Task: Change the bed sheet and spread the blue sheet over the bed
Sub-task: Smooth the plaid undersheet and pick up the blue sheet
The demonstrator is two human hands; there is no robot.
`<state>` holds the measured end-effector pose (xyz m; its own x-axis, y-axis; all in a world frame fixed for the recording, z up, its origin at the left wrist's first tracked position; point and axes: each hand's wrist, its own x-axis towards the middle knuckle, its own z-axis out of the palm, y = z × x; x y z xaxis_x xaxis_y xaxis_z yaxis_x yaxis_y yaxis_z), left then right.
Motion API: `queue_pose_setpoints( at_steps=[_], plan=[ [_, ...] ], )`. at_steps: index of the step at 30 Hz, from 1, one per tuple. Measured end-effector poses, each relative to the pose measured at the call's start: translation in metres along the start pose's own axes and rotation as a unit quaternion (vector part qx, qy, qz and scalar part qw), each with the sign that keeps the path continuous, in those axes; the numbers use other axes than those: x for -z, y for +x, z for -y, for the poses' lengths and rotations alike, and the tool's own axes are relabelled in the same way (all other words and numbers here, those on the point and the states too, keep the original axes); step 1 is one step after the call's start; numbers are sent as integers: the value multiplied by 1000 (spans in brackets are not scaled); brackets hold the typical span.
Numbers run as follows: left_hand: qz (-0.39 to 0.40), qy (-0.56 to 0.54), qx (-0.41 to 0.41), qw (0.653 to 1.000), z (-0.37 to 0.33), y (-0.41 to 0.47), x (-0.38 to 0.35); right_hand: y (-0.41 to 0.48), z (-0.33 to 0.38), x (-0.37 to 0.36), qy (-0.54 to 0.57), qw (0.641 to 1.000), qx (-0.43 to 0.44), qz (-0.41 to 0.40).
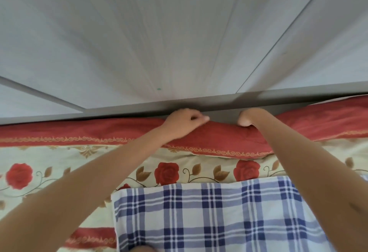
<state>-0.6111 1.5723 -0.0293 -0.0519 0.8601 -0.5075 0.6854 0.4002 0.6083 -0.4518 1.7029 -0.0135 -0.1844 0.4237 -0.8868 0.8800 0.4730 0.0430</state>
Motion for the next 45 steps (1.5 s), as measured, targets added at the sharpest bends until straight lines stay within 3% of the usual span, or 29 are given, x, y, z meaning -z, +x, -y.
queue_pose_setpoints(
  at_steps=[3, 5, 6, 8, 10, 12, 17, 19, 21, 24, 26, 28, 30, 31, 32, 33, 35, 37, 38, 40, 45],
  plan=[
    [44, 212, -68, 974, -7, -19, -12, 19, -1, -13, 35, 991, 55, -115],
    [40, 238, -65, 968, 0, -8, -13, 15, 3, -17, 111, 951, 159, -241],
    [51, 212, -52, 974, 1, 0, -10, 7, 3, -18, 150, 934, 201, -255],
    [86, 144, -14, 986, 7, 14, -6, -9, 3, -21, 135, 935, 246, -216],
    [113, 105, 19, 988, 7, 22, -4, -10, -2, -29, -20, 956, 225, -189],
    [91, 123, 33, 988, 10, 24, -9, 1, 0, -33, -119, 961, 186, -166],
    [-35, 284, 66, 956, 8, 14, -34, 30, 15, -26, -68, 980, 141, -123],
    [-102, 321, 51, 940, 9, 2, -47, 29, 12, -30, -52, 972, 165, -158],
    [-162, 325, 0, 932, 6, -12, -61, 20, -1, -51, -16, 935, 214, -282],
    [-179, 337, -94, 919, -10, -24, -82, -2, -48, -102, 96, 825, 238, -504],
    [-137, 349, -166, 912, -27, -19, -92, -16, -94, -141, 163, 789, 139, -576],
    [-96, 370, -206, 901, -46, -5, -104, -27, -143, -179, 267, 762, -63, -586],
    [-54, 381, -212, 898, -73, 14, -120, -32, -194, -210, 392, 674, -302, -548],
    [-42, 380, -196, 903, -82, 23, -126, -32, -215, -217, 445, 627, -391, -506],
    [-36, 371, -166, 913, -90, 32, -130, -31, -229, -221, 487, 602, -446, -450],
    [-39, 366, -133, 920, -95, 40, -134, -26, -239, -222, 507, 613, -465, -389],
    [-54, 362, -102, 925, -109, 58, -147, -12, -255, -226, 474, 690, -443, -322],
    [-84, 367, -115, 919, -123, 77, -157, 7, -264, -228, 382, 770, -389, -331],
    [-101, 367, -128, 916, -127, 85, -160, 12, -266, -226, 344, 791, -365, -350],
    [-122, 378, -176, 901, -137, 102, -164, 14, -273, -226, 312, 794, -351, -387],
    [-64, 421, -316, 848, -189, 166, -184, 18, -280, -236, 317, 775, -327, -438]
  ],
)
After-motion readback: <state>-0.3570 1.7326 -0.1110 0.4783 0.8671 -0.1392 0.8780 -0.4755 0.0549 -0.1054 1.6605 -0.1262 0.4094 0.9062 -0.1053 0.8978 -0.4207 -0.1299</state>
